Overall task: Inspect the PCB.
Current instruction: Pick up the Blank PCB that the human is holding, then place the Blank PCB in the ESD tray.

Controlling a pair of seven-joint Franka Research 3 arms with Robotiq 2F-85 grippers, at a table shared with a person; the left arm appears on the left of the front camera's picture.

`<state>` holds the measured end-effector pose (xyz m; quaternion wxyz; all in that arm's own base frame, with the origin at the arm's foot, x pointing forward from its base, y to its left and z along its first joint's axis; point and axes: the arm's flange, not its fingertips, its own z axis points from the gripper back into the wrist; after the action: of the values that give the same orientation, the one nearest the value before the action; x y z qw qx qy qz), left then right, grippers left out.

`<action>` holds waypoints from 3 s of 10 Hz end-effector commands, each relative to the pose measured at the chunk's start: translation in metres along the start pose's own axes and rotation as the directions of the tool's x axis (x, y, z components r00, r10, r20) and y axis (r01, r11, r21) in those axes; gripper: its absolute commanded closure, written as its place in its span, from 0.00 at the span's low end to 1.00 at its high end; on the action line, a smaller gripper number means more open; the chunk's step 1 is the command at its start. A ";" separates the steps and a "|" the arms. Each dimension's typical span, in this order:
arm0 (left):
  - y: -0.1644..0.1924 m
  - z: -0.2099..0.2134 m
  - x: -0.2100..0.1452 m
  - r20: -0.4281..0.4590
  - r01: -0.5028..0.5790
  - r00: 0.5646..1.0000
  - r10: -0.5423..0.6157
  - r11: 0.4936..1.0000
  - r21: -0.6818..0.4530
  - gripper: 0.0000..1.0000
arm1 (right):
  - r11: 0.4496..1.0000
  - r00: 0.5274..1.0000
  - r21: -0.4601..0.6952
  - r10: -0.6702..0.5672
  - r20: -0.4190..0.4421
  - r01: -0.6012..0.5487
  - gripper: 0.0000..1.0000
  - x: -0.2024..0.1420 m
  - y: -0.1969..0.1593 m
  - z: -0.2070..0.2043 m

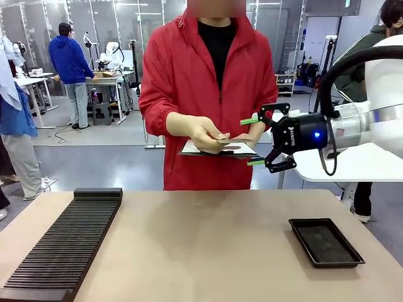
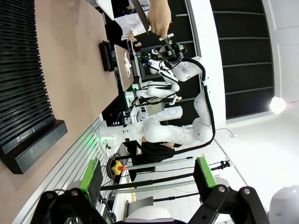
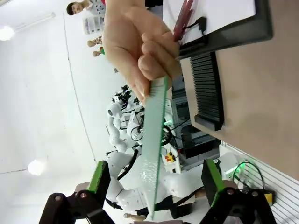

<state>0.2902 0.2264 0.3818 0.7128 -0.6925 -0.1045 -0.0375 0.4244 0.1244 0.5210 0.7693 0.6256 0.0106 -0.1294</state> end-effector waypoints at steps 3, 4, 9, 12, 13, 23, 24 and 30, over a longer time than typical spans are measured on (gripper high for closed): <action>-0.002 0.001 -0.002 -0.004 -0.007 1.000 0.007 1.000 0.006 0.00 | 0.995 0.994 0.089 -0.047 -0.095 0.055 0.00 0.009 -0.005 -0.015; -0.002 0.001 -0.002 -0.004 -0.007 1.000 0.007 1.000 0.006 0.00 | 0.992 0.991 0.105 -0.062 -0.118 0.075 0.00 0.007 -0.010 -0.017; -0.002 0.001 -0.002 -0.004 -0.007 1.000 0.007 1.000 0.006 0.00 | 0.983 0.984 0.154 -0.077 -0.162 0.102 0.54 0.001 -0.022 -0.021; -0.002 0.001 -0.002 -0.004 -0.007 1.000 0.007 1.000 0.006 0.00 | 0.969 0.978 0.182 -0.140 -0.152 0.167 0.77 -0.010 -0.035 -0.019; -0.002 0.001 -0.002 -0.004 -0.007 1.000 0.007 1.000 0.006 0.00 | 0.966 0.977 0.188 -0.154 -0.145 0.180 0.93 -0.012 -0.039 -0.020; -0.002 0.001 -0.002 -0.004 -0.007 1.000 0.007 1.000 0.006 0.00 | 0.964 0.977 0.197 -0.150 -0.149 0.178 1.00 -0.010 -0.039 -0.019; -0.002 0.001 -0.002 -0.004 -0.007 1.000 0.007 1.000 0.006 0.00 | 0.964 0.977 0.197 -0.150 -0.149 0.178 1.00 -0.010 -0.039 -0.019; -0.002 0.001 -0.002 -0.004 -0.007 1.000 0.007 1.000 0.006 0.00 | 0.964 0.977 0.197 -0.150 -0.149 0.178 1.00 -0.010 -0.039 -0.019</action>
<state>0.2902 0.2264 0.3818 0.7128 -0.6925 -0.1044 -0.0375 0.4097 0.1375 0.4813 0.6833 0.7072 0.1000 -0.1514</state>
